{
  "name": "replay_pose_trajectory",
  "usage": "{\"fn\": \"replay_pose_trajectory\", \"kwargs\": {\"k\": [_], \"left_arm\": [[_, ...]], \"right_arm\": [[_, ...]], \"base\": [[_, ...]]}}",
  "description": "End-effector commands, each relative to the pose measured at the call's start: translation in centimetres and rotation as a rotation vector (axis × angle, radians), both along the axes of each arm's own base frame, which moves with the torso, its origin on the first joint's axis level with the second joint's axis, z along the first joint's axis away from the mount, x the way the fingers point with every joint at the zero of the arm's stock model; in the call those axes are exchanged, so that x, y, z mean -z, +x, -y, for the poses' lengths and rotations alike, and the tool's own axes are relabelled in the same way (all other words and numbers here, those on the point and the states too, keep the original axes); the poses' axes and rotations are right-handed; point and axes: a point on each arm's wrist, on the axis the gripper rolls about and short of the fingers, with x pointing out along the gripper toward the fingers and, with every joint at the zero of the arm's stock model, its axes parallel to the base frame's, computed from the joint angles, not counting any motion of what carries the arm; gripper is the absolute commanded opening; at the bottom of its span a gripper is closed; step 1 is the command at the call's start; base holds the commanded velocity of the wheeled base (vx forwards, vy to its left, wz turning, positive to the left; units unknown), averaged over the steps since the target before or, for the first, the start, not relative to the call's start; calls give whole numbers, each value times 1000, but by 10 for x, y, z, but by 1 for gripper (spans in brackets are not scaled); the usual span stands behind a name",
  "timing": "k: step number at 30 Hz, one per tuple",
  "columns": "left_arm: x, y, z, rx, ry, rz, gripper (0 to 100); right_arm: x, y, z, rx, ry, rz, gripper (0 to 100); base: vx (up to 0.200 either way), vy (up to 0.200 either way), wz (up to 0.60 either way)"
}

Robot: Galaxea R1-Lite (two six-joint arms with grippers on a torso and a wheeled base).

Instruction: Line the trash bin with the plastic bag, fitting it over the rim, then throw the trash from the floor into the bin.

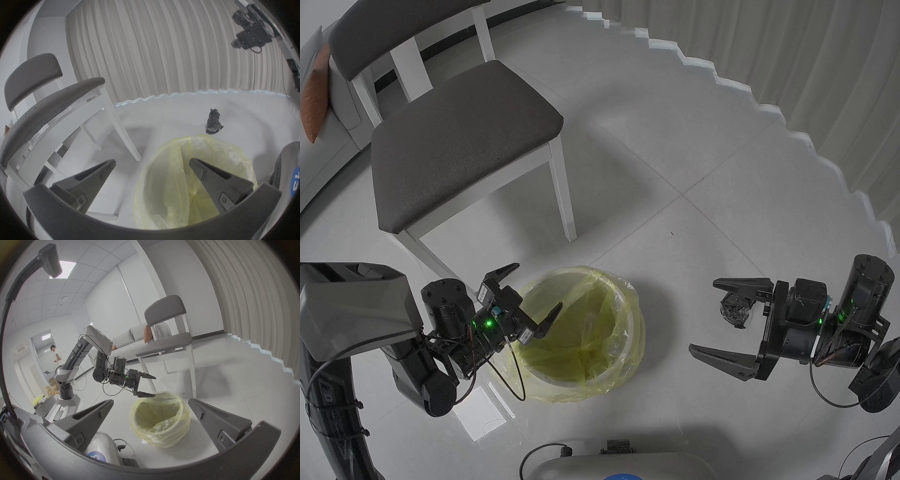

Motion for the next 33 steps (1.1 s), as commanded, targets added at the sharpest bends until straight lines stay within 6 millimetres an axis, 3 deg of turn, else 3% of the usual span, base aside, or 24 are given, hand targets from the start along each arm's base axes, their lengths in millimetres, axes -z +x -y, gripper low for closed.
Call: {"fn": "replay_pose_trajectory", "kwargs": {"k": [1, 4, 7, 9, 31, 32, 33], "left_arm": [[4, -1, 0, 3, 22, -7, 100], [12, -1, -2, -1, 46, -25, 100], [36, 8, -8, -22, 73, -78, 100], [42, 14, -8, -28, 74, -81, 100], [53, 28, -1, -39, 95, -61, 100], [53, 29, -1, -39, 93, -56, 0], [53, 30, 0, -39, 93, -55, 0]], "right_arm": [[0, -1, 1, 1, 0, 2, 100], [0, -1, 1, 1, -1, 0, 100], [-1, 0, -2, -7, -1, 3, 100], [-1, 0, -2, -9, 0, 7, 100], [5, 1, -4, -21, -19, -3, 100], [6, 1, -4, -21, -19, -4, 100], [6, 1, -4, -21, -20, -3, 100]], "base": [[0, 0, 0], [0, 0, 0], [0, 0, 0], [0, 0, 0], [0, 0, 0], [0, 0, 0], [0, 0, 0]]}}
